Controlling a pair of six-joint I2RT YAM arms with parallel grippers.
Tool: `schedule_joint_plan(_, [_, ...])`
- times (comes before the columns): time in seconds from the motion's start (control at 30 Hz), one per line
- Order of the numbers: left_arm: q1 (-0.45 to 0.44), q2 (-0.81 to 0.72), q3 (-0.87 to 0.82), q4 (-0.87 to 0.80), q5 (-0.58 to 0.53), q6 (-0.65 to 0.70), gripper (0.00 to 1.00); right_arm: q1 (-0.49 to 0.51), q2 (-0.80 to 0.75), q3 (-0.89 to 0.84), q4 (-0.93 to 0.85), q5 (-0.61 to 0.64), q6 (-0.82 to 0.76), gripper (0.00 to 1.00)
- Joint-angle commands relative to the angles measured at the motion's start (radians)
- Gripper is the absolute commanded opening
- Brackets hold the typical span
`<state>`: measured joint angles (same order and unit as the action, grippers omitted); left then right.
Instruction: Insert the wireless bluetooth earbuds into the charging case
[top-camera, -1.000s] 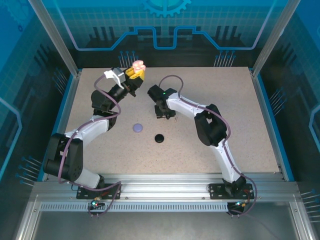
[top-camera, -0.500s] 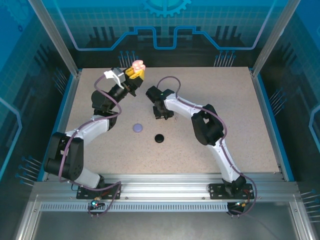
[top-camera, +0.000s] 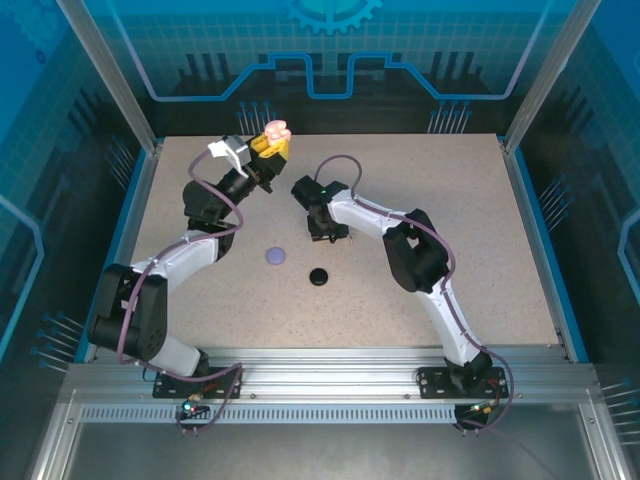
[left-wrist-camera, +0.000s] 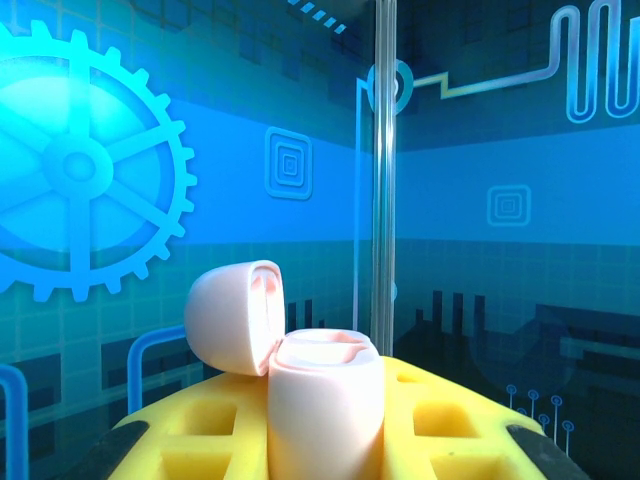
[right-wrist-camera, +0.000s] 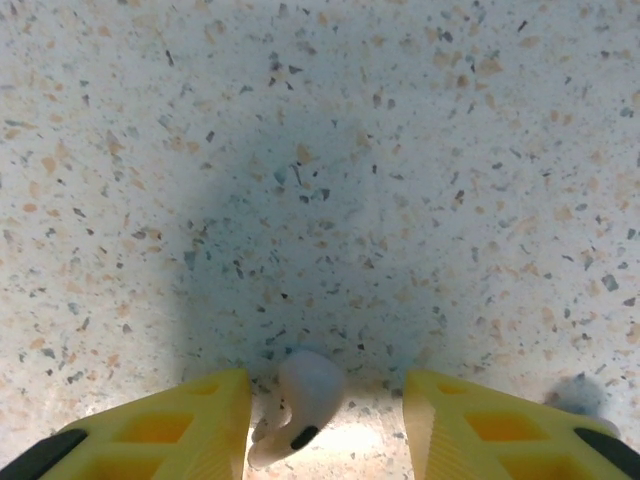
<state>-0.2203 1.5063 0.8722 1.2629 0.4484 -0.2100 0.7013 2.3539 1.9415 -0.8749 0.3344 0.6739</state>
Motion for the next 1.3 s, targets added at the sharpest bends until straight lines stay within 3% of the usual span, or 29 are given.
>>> schedule_joint_plan(0.0, [-0.006,0.005,-0.011,0.047,-0.010,-0.010,0.00,0.013,-0.056,-0.045,-0.040,0.021,0.015,0.45])
schedule_joint_plan(0.5, [-0.011,0.019,-0.010,0.059,-0.005,-0.023,0.00,0.013,-0.058,0.004,0.013,-0.041,-0.007,0.48])
schedule_joint_plan(0.67, [-0.011,0.013,-0.010,0.060,-0.002,-0.024,0.00,-0.001,-0.049,0.002,0.060,-0.054,-0.132,0.49])
schedule_joint_plan(0.93, [-0.011,0.011,-0.006,0.056,0.002,-0.020,0.00,-0.061,-0.063,-0.027,0.116,-0.223,-0.374,0.50])
schedule_joint_plan(1.27, [-0.012,0.019,-0.006,0.055,0.003,-0.022,0.00,-0.100,-0.068,-0.067,0.121,-0.292,-0.421,0.49])
